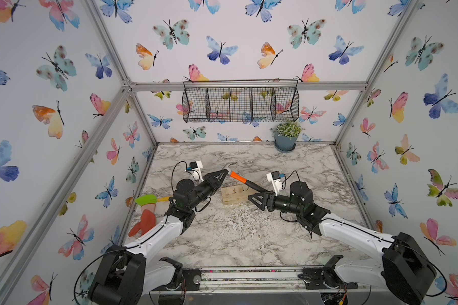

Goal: Use a claw hammer to pull out a nail
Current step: Pick up the hammer at the center of the board.

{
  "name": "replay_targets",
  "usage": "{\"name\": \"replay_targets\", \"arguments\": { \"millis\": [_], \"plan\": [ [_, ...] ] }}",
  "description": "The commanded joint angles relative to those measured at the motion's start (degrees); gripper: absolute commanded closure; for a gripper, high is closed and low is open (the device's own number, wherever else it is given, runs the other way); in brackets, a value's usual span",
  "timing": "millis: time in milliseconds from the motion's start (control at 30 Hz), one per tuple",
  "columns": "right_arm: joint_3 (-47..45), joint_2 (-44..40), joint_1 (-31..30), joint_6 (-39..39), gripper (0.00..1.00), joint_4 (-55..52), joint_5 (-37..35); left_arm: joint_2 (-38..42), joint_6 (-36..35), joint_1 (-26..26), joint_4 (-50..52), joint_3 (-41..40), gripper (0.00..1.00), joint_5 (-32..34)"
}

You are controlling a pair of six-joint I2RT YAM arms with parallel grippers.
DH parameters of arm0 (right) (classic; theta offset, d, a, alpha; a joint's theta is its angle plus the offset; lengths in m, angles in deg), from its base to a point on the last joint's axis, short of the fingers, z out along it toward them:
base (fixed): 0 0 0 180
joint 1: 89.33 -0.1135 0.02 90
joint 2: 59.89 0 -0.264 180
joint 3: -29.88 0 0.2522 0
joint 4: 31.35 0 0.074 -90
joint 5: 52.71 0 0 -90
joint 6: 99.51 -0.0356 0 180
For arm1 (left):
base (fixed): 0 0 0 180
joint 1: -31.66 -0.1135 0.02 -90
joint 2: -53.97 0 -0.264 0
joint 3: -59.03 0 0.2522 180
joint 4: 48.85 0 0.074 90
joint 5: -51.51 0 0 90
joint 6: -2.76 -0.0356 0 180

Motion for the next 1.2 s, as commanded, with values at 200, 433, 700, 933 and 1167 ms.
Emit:
{"name": "replay_targets", "arguments": {
  "millis": [200,433,700,933,1167],
  "plan": [
    [-3.26,0.34,-0.1,-3.94,0.26,16.02,-8.46,4.73,5.43,0.35,-13.07,-1.6,1.0,-0.74],
    [-7.72,3.67,-0.09,-9.0,0.27,32.23,-9.16,3.58,7.65,0.99,-20.15,-2.9,1.0,-0.69],
    [-7.01,6.51,-0.09,-9.95,0.26,40.9,-11.75,1.56,8.25,4.38,-24.66,-3.05,1.0,0.8],
    [-4.42,9.77,-0.09,-12.19,0.27,42.66,-10.39,-0.46,10.66,5.21,-32.02,-3.85,1.0,4.11],
    [-7.54,9.68,-0.18,-15.77,0.28,48.53,-13.36,-1.39,10.39,5.2,-32.43,-1.24,1.0,5.91]
  ]
}}
